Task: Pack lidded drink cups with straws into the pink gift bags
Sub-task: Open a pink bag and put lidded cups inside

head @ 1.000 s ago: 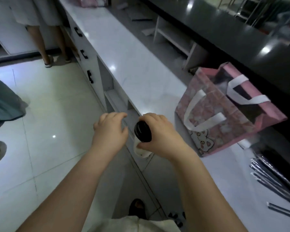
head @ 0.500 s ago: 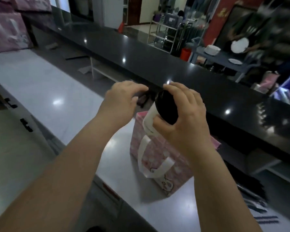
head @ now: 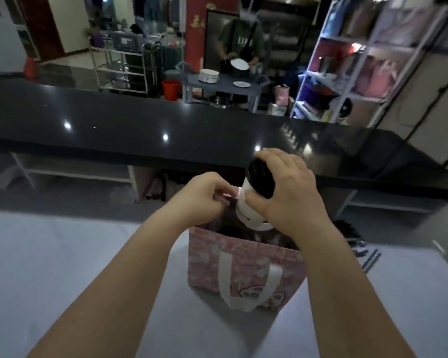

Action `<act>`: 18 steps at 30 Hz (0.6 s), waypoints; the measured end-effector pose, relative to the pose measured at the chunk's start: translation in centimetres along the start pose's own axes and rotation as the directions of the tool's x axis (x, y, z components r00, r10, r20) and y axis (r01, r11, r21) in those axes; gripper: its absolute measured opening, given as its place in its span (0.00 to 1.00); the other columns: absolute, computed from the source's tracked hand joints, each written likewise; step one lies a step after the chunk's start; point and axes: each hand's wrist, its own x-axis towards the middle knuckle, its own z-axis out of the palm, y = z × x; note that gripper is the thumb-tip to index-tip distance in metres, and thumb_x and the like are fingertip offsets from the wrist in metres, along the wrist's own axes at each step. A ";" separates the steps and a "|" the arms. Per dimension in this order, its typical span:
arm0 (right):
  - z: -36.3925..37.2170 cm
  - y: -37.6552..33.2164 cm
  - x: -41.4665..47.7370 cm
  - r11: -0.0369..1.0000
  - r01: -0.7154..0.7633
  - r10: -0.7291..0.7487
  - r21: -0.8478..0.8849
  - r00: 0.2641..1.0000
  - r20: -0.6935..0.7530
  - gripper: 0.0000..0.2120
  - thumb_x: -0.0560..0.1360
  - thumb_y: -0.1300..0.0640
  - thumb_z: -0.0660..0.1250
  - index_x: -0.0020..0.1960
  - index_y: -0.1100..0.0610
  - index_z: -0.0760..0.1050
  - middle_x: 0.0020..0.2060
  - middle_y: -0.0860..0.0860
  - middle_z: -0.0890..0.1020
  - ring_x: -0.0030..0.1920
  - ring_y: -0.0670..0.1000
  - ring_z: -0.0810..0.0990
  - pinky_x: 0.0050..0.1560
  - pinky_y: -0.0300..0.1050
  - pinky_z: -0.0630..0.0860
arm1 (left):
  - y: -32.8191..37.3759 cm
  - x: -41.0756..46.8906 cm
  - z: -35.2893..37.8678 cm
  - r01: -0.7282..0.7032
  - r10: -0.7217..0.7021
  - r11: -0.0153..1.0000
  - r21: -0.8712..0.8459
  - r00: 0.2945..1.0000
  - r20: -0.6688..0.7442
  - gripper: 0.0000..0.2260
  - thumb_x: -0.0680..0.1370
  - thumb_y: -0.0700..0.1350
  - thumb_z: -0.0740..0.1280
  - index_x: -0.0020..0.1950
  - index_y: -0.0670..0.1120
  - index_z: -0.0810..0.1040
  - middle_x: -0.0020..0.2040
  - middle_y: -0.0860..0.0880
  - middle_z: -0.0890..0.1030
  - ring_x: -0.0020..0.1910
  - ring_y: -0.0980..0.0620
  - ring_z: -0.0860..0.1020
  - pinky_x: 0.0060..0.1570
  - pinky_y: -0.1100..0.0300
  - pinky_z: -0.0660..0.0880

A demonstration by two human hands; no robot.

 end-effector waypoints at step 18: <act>-2.0 2.5 -4.2 0.946 -0.263 0.273 0.189 0.962 -0.026 0.29 0.67 0.51 0.73 0.67 0.43 0.69 0.61 0.37 0.71 0.63 0.44 0.65 0.67 0.54 0.69 | 0.9 2.9 3.2 -0.207 0.093 0.957 0.202 0.882 0.463 0.36 0.66 0.61 0.75 0.72 0.55 0.70 0.63 0.57 0.76 0.61 0.53 0.74 0.62 0.52 0.73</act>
